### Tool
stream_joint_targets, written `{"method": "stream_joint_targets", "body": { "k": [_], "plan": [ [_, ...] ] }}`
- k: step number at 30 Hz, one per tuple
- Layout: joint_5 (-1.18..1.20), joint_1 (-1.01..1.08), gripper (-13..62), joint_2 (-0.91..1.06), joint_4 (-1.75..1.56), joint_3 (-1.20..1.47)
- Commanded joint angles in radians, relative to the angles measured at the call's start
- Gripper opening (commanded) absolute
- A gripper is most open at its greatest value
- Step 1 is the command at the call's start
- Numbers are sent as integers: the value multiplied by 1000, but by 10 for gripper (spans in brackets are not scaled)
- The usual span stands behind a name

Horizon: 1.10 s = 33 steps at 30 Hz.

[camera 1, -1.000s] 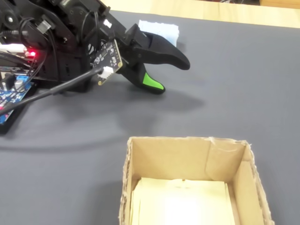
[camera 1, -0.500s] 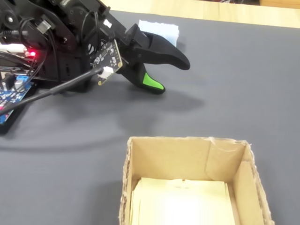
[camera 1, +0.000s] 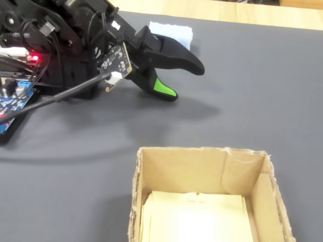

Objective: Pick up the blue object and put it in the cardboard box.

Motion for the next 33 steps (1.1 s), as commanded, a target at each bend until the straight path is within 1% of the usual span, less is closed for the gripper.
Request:
{"method": "stream_joint_targets", "body": {
  "k": [1, 33],
  "plan": [
    [6, 0, 338, 86, 46, 40],
    [23, -8, 337, 86, 41, 40]
  ]
}}
